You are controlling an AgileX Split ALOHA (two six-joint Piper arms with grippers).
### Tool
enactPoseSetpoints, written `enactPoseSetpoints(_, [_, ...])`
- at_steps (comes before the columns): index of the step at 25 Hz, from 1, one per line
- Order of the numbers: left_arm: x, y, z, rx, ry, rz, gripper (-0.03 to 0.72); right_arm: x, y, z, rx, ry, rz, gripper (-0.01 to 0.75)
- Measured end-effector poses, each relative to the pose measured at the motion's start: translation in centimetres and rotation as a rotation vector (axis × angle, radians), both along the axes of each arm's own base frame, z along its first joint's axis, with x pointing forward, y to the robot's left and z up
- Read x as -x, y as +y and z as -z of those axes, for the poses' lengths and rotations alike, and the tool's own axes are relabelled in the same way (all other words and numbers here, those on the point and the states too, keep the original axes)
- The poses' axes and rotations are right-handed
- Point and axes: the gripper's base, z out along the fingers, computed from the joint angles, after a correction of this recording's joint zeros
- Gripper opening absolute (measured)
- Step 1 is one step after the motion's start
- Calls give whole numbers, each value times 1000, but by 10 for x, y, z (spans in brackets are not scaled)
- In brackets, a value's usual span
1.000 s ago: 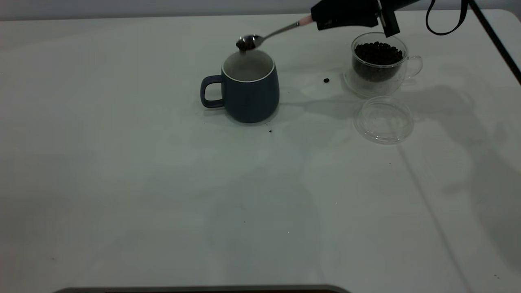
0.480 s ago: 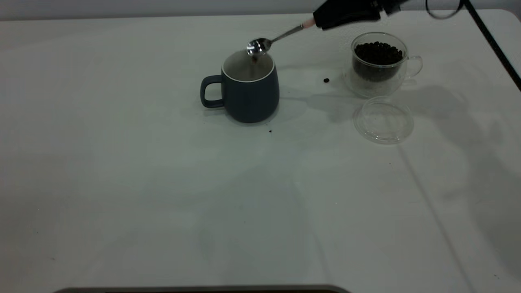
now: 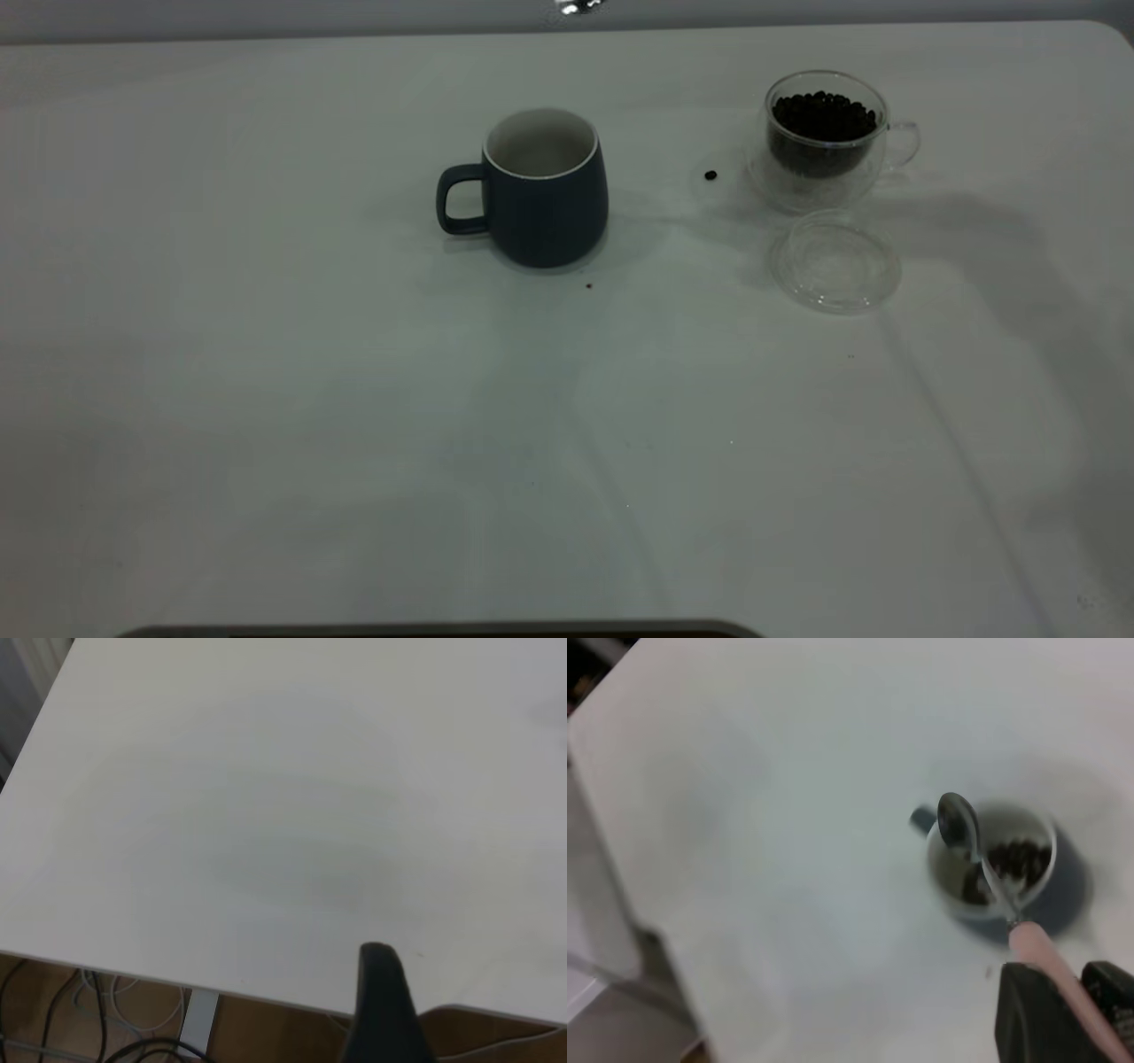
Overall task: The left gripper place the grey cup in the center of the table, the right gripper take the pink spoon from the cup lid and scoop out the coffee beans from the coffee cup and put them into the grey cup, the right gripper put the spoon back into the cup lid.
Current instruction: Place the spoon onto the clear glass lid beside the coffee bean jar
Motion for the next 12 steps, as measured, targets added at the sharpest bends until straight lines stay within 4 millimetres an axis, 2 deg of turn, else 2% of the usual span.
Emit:
enactPoseSetpoints(2, [0, 0, 0, 1, 0, -1, 567, 7, -28, -7, -7, 41, 33, 100])
enactPoseSetpoints(5, [0, 0, 0, 1, 0, -1, 567, 20, -73, 1, -12, 103, 146, 100])
enactPoseSetpoints(8, [0, 0, 0, 2, 0, -1, 567, 35, -106, 27, -8, 188, 264, 100])
enactPoseSetpoints(12, [0, 0, 0, 2, 0, -1, 567, 54, -122, 72, -5, 313, 355, 100])
